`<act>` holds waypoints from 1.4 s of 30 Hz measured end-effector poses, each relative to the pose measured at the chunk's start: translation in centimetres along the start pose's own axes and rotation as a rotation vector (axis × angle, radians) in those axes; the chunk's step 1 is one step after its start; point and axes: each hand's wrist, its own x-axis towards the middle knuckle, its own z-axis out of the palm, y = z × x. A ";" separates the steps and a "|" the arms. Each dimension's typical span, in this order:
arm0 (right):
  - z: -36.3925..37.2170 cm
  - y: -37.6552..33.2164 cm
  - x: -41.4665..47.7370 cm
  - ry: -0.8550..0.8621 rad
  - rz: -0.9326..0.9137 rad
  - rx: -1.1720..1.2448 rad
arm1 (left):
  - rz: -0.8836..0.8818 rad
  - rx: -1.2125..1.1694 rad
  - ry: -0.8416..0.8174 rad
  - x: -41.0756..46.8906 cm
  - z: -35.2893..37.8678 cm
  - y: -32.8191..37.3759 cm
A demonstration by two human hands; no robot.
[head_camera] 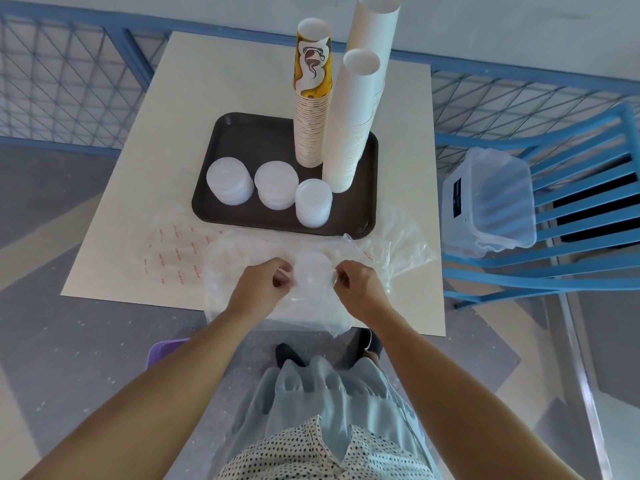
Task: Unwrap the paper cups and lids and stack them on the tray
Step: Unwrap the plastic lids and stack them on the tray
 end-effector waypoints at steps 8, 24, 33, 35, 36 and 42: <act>1.7 1.4 0.8 -0.069 0.060 0.002 | -0.039 0.068 0.032 0.3 1.5 -0.1; -1.4 0.1 -0.3 0.066 -0.099 0.053 | 0.135 0.062 0.070 -0.9 -0.4 0.7; -0.6 1.2 0.6 -0.003 -0.122 -0.042 | 0.116 0.176 0.043 -0.6 -0.5 0.8; -0.3 1.0 0.8 -0.023 -0.068 -0.013 | 0.084 0.195 0.022 -0.3 -0.3 1.0; -0.2 1.0 0.9 -0.036 -0.026 0.001 | 0.060 0.213 0.004 -0.2 -0.2 1.1; 0.5 0.6 1.2 -0.066 0.068 -0.045 | -0.045 0.273 -0.031 0.7 0.6 1.1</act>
